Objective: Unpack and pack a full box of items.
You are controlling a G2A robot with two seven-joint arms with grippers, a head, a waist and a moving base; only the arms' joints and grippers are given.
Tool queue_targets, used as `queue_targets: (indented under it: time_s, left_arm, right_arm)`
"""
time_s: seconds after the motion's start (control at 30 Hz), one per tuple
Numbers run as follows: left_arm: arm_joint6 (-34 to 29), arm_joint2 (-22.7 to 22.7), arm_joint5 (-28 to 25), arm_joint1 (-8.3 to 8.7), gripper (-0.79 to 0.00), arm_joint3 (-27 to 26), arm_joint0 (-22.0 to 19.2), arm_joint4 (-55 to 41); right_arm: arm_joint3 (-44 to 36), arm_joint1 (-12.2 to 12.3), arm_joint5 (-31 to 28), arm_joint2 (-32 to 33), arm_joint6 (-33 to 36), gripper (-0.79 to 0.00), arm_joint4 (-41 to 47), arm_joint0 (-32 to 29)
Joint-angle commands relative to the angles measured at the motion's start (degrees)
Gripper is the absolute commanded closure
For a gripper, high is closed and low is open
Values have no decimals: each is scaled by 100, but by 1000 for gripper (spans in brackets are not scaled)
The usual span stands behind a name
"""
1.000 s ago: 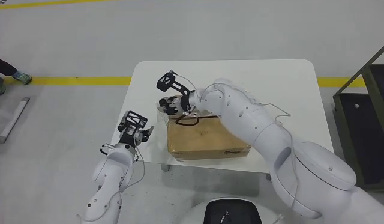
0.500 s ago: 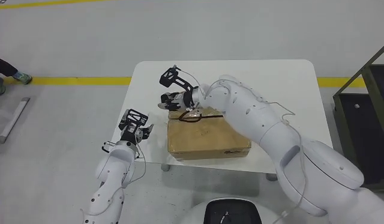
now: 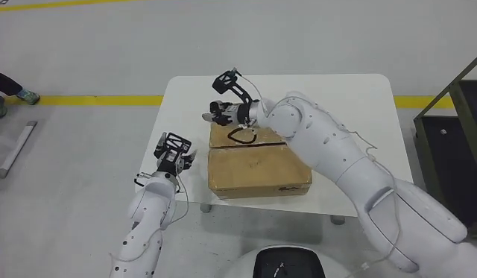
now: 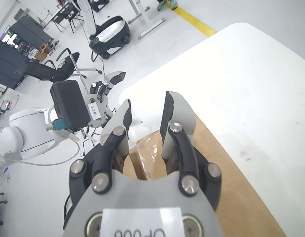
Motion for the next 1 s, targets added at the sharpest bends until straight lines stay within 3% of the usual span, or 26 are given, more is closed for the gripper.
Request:
queue_targets:
  time_s: [0.0, 0.1, 0.13, 0.17, 0.37, 0.63, 0.97]
  left_arm:
    - [46, 17, 151, -27, -785, 28, -59, -132]
    - [88, 46, 248, -56, -785, 68, -115, -244]
    - [123, 52, 259, -67, -785, 79, -129, -329]
    - [148, 53, 265, -73, -785, 90, -145, -356]
    - [365, 71, 263, -102, -785, 34, -135, -475]
    - [439, 111, 245, -132, -785, -156, -148, -458]
    - [327, 180, 285, -195, -785, -605, -231, -677]
  right_arm:
    - [-394, 141, 350, 196, -51, -280, -170, -284]
    - [-1099, 337, 945, 445, -162, -222, -598, -791]
    - [-1384, 401, 1150, 536, -232, -139, -768, -985]
    - [-1669, 465, 1377, 631, -283, 0, -946, -1189]
    - [-3533, 761, 2501, 1268, -570, 0, -1609, -2542]
    - [-3533, 761, 2501, 1268, -570, 0, -1609, -2542]
    - [-4073, 882, 2792, 1587, -1133, 0, -2101, -3358]
